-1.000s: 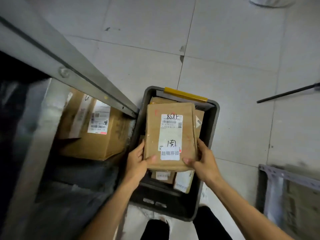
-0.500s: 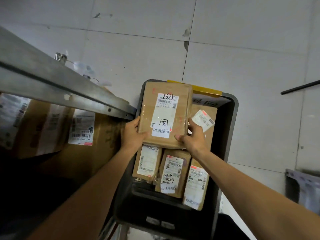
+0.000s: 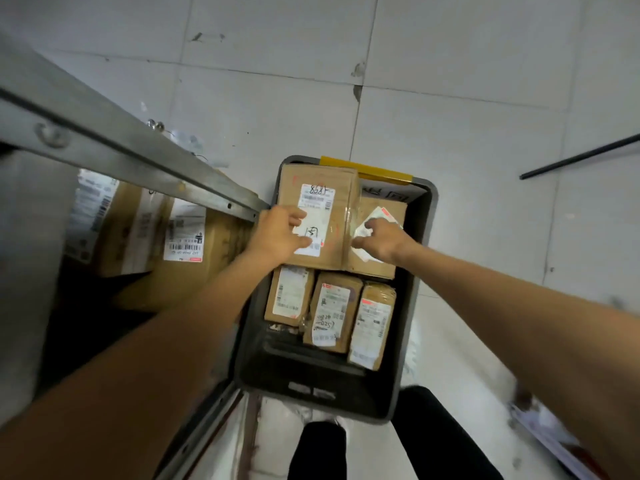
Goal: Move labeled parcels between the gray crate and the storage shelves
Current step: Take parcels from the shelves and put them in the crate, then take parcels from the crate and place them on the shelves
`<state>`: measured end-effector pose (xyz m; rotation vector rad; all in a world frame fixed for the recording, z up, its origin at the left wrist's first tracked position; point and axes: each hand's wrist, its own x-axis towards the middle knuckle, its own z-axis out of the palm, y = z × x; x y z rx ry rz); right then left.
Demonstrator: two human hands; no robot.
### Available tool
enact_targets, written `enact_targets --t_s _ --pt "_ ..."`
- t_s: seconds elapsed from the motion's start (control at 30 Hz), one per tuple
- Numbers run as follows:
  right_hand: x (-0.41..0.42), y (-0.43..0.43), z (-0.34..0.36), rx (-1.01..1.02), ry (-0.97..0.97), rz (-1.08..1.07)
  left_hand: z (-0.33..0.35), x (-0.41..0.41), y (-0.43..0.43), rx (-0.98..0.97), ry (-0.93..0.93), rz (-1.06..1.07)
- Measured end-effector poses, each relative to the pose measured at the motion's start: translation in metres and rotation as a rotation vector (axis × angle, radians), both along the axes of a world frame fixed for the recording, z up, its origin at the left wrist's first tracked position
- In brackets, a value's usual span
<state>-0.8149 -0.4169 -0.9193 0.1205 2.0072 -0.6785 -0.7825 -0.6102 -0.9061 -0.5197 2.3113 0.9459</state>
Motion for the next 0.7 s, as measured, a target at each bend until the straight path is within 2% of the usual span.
enact_targets --t_s 0.13,0.2,0.37,0.7 --pt "-0.018 0.019 0.102 0.045 0.085 0.354 0.085 -0.029 0.027 -0.053 0.001 -0.150" --pt "-0.024 0.029 0.160 0.079 0.144 0.461 0.133 -0.037 0.040 -0.082 0.004 -0.192" --pt "-0.028 0.059 0.297 0.153 0.307 0.534 0.247 -0.023 0.072 -0.121 0.059 -0.183" --pt "0.018 0.086 0.504 0.152 0.547 0.707 0.450 0.054 0.098 -0.236 0.159 -0.149"
